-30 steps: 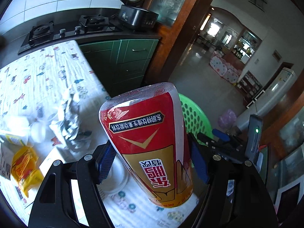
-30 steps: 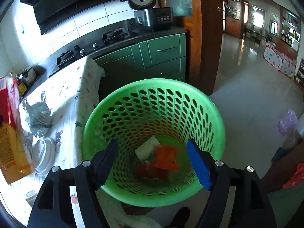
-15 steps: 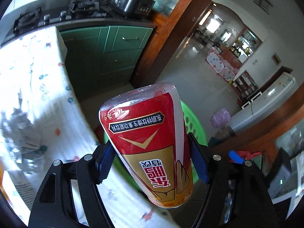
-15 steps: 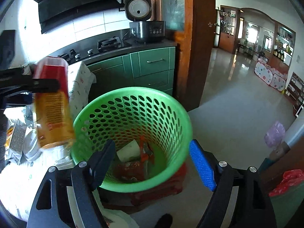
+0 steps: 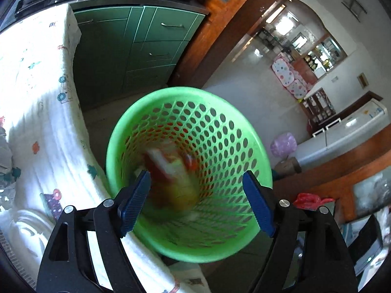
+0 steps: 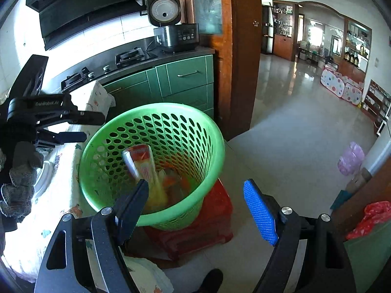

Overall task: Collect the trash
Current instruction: 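Carry the drink bottle over the basket and release it with the left tool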

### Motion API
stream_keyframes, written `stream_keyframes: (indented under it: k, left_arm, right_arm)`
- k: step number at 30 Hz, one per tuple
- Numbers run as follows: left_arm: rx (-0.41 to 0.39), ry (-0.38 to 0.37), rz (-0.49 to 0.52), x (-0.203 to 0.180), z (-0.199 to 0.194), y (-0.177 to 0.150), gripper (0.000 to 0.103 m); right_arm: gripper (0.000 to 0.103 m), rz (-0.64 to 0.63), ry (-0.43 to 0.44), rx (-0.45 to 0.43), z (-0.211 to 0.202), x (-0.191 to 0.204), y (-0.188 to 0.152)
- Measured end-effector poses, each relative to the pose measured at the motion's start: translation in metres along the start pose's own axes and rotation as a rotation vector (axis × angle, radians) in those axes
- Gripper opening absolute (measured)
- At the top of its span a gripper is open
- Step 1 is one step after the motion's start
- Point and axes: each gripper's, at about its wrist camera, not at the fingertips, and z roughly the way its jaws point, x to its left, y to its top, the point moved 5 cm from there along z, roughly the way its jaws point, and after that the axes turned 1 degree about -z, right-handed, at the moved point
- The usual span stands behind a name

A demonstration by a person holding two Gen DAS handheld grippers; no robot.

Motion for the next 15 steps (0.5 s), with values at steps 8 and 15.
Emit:
stream_keyframes:
  k: [8,15]
  left_arm:
    - [-0.061,0.057,0.062,0.012,-0.052,-0.019,0.077]
    - [-0.125,0.111,0.072,0.042,-0.109,-0.04,0.077]
  right_arm:
    - [0.078,-0.014,0.038,-0.024,-0.022,0.026,-0.001]
    - [0.08,-0.055,0.114,-0.049,-0.038,0.075,0.0]
